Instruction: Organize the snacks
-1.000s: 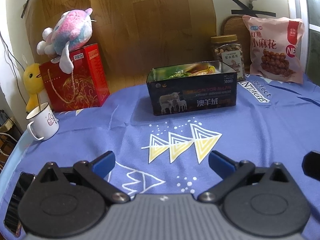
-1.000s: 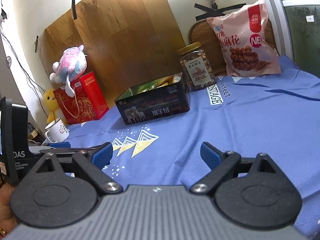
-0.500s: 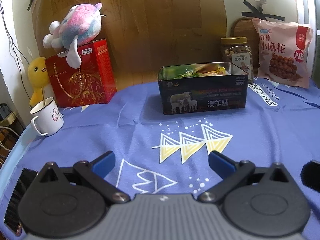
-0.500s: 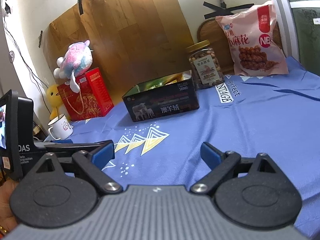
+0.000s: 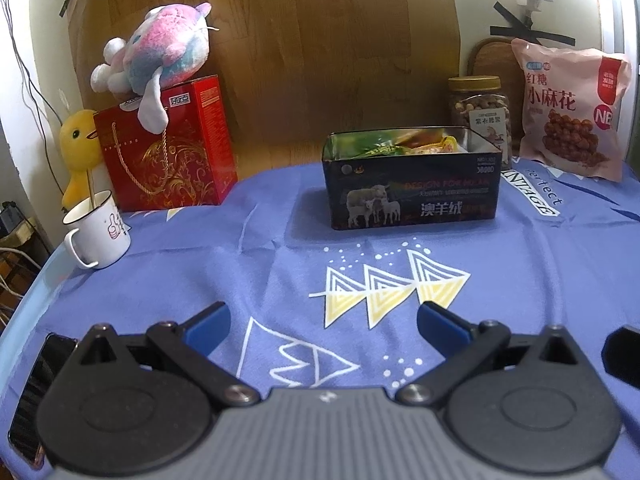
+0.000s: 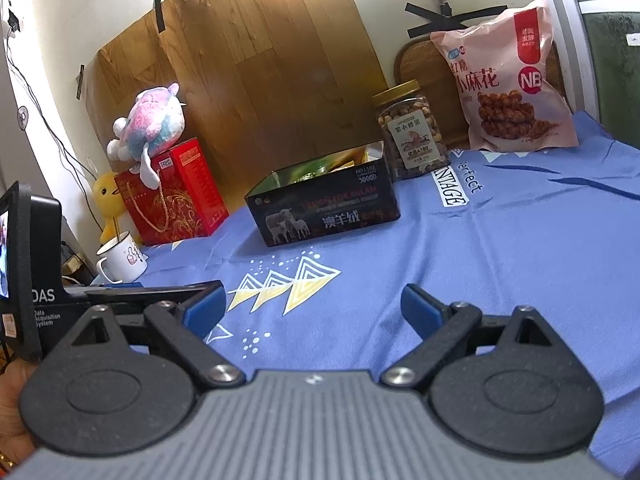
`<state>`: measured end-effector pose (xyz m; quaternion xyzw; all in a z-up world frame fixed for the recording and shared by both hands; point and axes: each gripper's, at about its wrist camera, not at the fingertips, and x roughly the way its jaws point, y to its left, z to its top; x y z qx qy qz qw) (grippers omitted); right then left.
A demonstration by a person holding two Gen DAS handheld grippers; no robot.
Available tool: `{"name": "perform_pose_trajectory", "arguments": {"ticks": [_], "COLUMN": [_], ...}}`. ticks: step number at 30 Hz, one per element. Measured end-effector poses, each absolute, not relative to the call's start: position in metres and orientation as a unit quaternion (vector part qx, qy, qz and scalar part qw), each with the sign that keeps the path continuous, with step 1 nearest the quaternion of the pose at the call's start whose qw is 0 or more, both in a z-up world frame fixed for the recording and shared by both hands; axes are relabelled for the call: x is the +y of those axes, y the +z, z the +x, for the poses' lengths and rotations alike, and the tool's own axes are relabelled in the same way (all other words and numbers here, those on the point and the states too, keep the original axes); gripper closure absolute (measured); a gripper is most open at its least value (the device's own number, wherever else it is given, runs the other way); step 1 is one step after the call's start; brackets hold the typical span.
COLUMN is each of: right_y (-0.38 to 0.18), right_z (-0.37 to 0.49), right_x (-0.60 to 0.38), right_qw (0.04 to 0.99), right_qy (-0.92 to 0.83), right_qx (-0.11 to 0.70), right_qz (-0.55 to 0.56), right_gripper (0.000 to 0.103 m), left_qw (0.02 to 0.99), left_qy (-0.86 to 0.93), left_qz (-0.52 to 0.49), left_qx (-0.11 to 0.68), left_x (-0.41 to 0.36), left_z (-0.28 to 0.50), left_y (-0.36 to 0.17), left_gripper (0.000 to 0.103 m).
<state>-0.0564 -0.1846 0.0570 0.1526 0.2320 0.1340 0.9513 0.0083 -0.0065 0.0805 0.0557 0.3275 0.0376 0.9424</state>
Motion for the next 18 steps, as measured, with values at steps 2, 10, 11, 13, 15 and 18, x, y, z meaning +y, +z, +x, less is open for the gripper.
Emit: {"name": "perform_pose_trajectory", "arguments": {"ticks": [2, 10, 11, 13, 15, 18], "right_y": [0.056, 0.052, 0.053, 0.053, 0.052, 0.051], "right_z": [-0.057, -0.056, -0.056, -0.056, -0.056, -0.056], "right_x": [-0.185, -0.186, -0.187, -0.188, -0.190, -0.193], "right_qw": [0.951, 0.948, 0.948, 0.948, 0.948, 0.948], "right_qy": [0.135, 0.141, 0.142, 0.142, 0.143, 0.142], "right_qx": [0.232, 0.234, 0.234, 0.232, 0.231, 0.230], "right_qz": [0.155, 0.161, 0.161, 0.163, 0.165, 0.168], "right_gripper": [0.007, 0.007, 0.007, 0.007, 0.007, 0.007], "left_qw": [0.942, 0.942, 0.942, 0.942, 0.942, 0.943], "left_qy": [0.040, 0.044, 0.044, 0.042, 0.040, 0.033], "left_qz": [0.057, 0.062, 0.063, 0.065, 0.066, 0.065], "left_qx": [0.327, 0.327, 0.327, 0.328, 0.327, 0.323], "left_x": [-0.006, -0.011, -0.012, -0.014, -0.016, -0.019], "left_z": [0.008, 0.008, 0.008, 0.008, 0.008, 0.007], "left_y": [0.081, 0.081, 0.080, 0.080, 0.080, 0.081], "left_gripper": [0.000, 0.000, 0.000, 0.000, 0.000, 0.000]}}
